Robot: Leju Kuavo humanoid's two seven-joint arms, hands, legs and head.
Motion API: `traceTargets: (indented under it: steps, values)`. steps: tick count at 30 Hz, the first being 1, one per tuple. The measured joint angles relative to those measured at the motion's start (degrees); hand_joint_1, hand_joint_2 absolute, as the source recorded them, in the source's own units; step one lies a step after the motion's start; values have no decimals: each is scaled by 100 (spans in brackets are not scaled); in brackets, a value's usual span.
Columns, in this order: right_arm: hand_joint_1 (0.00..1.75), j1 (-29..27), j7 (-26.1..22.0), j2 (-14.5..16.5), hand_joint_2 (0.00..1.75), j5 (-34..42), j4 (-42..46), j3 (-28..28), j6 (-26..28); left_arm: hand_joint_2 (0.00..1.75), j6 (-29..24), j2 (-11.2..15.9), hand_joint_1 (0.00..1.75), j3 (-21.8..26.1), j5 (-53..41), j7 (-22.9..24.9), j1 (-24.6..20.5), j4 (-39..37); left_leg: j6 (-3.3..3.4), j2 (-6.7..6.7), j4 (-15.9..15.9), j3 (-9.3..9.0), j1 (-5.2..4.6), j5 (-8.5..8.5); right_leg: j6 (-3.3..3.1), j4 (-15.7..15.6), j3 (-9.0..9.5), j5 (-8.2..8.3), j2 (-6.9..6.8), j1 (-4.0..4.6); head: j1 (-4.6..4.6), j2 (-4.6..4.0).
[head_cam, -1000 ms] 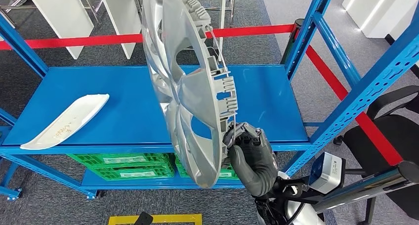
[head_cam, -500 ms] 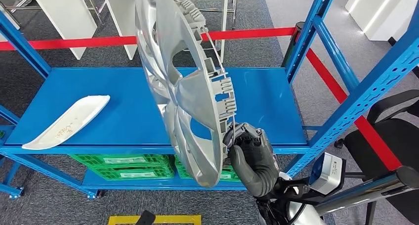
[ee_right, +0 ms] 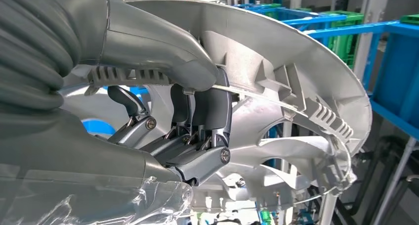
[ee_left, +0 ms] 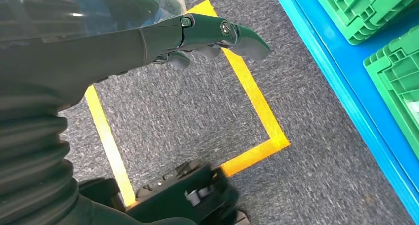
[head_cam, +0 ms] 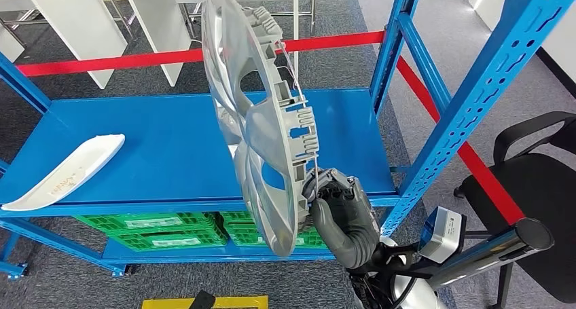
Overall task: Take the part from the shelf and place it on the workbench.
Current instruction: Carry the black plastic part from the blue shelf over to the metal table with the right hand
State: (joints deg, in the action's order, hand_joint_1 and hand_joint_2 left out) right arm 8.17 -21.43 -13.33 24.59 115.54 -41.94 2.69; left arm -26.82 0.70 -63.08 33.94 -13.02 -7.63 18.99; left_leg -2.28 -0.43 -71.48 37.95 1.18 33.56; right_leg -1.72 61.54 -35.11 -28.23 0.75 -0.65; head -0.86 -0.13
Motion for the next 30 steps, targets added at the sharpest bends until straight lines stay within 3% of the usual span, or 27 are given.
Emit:
traceTargets:
  steps: [2, 4, 6, 8, 10, 12, 13, 14, 17, 19, 22, 24, 27, 28, 29, 30]
  values:
    - [175, -4, 3, -4, 175, 0, 0, 1, 12, 175, -1, 5, 0, 0, 0, 3, -5, -1, 138, -3, 748, -371, -76, -292, 3, -1, 2, 5, 5, 32, -4, 0]
    - [175, -12, 7, -7, 175, 0, 0, 3, 30, 175, -2, 8, 0, -1, 1, 9, -9, -1, 198, -9, 1126, -532, -127, -358, 44, -10, -21, 28, 2, 36, -9, 0]
    - [175, -22, 12, -10, 175, 0, 1, 9, 48, 175, -2, 3, 0, -2, 2, 13, -6, 0, 206, -11, 1203, -538, -135, -382, 115, -40, -33, 64, 2, 33, -8, 0]
    - [175, -37, 16, -15, 175, 0, 2, 15, 60, 175, -4, 4, 0, -1, 2, 14, -7, -1, 235, 1, 1292, -544, -105, -453, 180, 19, -67, -15, -4, 38, -20, 0]
    - [175, -62, 20, -24, 175, 0, 1, 17, 79, 175, -2, 2, 0, -1, 2, 16, -13, -2, 263, 15, 1346, -535, -78, -506, 232, 478, -254, -339, -25, 31, -49, 0]
    - [175, -99, 23, -36, 175, 0, -1, 17, 95, 175, 3, -5, 0, -2, 1, 24, -4, -2, 277, 24, 1334, -503, -77, -517, 268, 1167, -521, -673, -36, 18, -65, 0]
    - [175, -116, 27, -42, 175, 0, -1, 17, 99, 175, 4, -7, 0, -2, 0, 30, 2, -2, 276, 28, 1319, -488, -77, -518, 278, 1353, -580, -713, -37, 16, -66, 0]
    - [175, -127, 31, -48, 175, 0, -2, 17, 104, 175, 4, -7, 0, -2, 0, 35, 5, -2, 275, 29, 1301, -474, -77, -519, 282, 1329, -539, -644, -39, 15, -67, 0]
    - [175, -138, 48, -56, 175, 0, -3, 17, 119, 175, 4, -13, 0, -2, 0, 39, 3, -2, 241, 27, 1232, -440, -85, -504, 247, 330, 8, -188, -46, 23, -71, 0]
    - [175, -143, 56, -58, 175, 1, -3, 19, 128, 175, 7, -15, 0, -2, 0, 39, 2, -2, 187, 25, 1198, -405, -101, -511, 176, -80, 194, -93, -40, 42, -71, 0]
    - [175, -169, 73, -61, 175, 1, -2, 22, 148, 175, 33, -19, 0, -2, 0, 39, 1, -2, 105, 24, 1193, -374, -99, -539, 69, -109, 163, -52, -32, 41, -69, 0]
    - [175, -178, 94, -61, 175, 1, -2, 24, 169, 175, 51, -19, 0, -3, 1, 39, 0, -2, 47, 24, 1036, -321, -99, -381, 4, -139, 152, -9, -49, 7, -53, 0]
    - [175, -197, 129, -61, 175, 0, -3, 27, 203, 175, 56, -18, 0, -4, 3, 39, 1, -2, -29, 25, 54, 27, -71, 210, -44, -150, 103, 35, -67, -6, -18, 0]
    - [175, -205, 143, -61, 175, 0, -4, 28, 213, 175, 57, -18, 0, -4, 4, 40, 2, -2, -41, 25, -240, 122, -64, 325, -45, -147, 83, 48, -68, -4, -17, 0]
    - [175, -213, 157, -61, 175, 0, -4, 28, 222, 175, 57, -18, 0, -4, 5, 41, 3, -2, -44, 25, -343, 131, -61, 326, -42, -143, 68, 59, -67, -3, -16, 0]
    - [175, -221, 171, -61, 175, 0, -4, 28, 231, 175, 57, -18, 0, -4, 7, 41, 3, -2, -39, 25, -210, 30, -60, 215, -34, -140, 59, 69, -64, -4, -16, 0]
